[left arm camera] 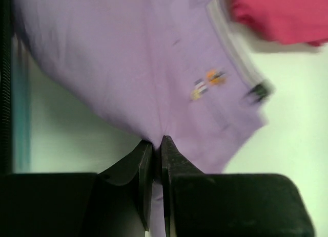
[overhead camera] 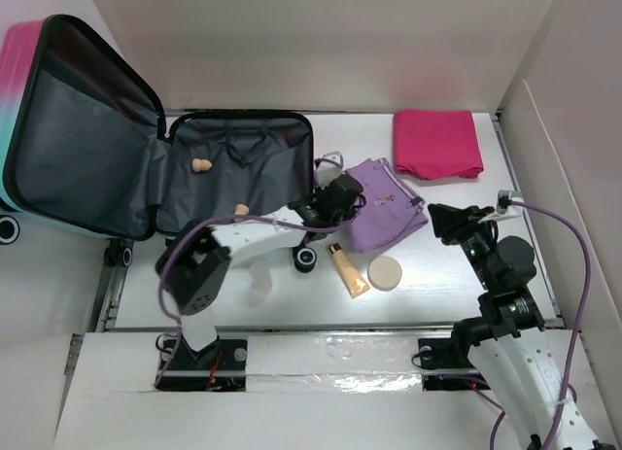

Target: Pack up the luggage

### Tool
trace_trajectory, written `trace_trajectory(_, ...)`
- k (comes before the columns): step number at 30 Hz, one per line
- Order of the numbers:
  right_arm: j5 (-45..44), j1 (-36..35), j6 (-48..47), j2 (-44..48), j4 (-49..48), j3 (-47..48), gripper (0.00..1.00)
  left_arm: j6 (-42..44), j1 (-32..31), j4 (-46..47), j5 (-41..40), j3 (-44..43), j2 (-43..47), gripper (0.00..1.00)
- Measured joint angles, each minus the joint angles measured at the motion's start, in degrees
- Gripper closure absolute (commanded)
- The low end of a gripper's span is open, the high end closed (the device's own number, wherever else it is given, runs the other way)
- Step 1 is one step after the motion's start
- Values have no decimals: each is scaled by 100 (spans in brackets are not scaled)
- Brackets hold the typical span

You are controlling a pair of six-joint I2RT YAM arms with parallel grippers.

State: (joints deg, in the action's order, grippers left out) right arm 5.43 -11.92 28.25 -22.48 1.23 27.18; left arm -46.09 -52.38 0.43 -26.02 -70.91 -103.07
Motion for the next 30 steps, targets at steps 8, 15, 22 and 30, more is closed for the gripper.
trace_trajectory(8,-118,0,2,0,-26,-15,65,1440,960,46,1097,-341,1434,100)
trace_trajectory(15,-155,0,0,-28,-44,-122,65,2455,2273,-28,2485,-542,1604,100)
trace_trajectory(22,-153,2,0,-44,-44,-125,64,3084,4155,142,3705,516,2393,100)
trace_trajectory(30,-144,2,-2,-208,-142,-144,64,3427,5753,472,4015,1073,2087,100)
